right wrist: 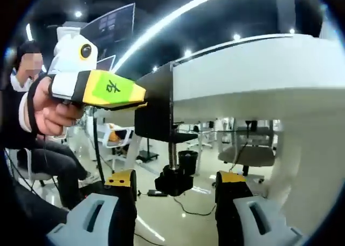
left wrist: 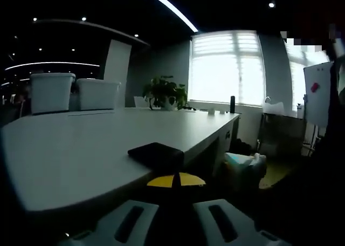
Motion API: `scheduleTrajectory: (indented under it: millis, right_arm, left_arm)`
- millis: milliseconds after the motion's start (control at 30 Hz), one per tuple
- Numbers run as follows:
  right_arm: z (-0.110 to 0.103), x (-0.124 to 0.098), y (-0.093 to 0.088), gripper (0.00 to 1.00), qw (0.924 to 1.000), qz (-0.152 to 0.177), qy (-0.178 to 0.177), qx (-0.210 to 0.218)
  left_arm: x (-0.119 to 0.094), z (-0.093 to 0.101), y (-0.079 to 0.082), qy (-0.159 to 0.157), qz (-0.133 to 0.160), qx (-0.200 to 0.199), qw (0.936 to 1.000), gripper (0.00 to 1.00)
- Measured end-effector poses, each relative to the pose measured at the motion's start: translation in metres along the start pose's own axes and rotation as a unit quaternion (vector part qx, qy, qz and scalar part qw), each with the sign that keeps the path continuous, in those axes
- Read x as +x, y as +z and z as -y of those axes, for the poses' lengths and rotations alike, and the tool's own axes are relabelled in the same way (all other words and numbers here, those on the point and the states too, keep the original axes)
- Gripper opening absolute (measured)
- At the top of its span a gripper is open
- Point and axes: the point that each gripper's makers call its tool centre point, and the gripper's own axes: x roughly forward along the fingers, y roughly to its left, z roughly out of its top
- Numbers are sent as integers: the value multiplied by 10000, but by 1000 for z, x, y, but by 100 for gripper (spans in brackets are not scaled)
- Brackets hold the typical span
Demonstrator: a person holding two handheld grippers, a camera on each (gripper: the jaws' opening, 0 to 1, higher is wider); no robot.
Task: Clamp the fixed fixture on the desktop, loosen the retaining clip, secure it to the edge of the desk, and tighten the retaining clip.
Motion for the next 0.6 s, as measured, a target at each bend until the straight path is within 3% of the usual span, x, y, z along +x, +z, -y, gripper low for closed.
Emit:
scheduleTrajectory:
  millis: [133,200,300,433,600]
  right_arm:
    - [-8,-5,-4,60,9968,-223,-751,-183]
    - [-11,-3,-7,59,9944,-336,-961,-277]
    - [-11,2,-9,60,9903,-301,-1360,3]
    - [-9,6,-14,59,9847,-465,-1676,94]
    - [1,10,-21,52,9796,-570,-1922,161]
  left_arm:
    - [-2,-2,0,-88,63,-50,9999,1]
    - [-2,-2,0,-137,99,-70,9998,1]
    - [-3,1,1,-219,110,-99,9997,1]
    - [-4,5,1,-294,126,-86,9995,1]
    - [-6,8,1,-391,152,-67,9991,1]
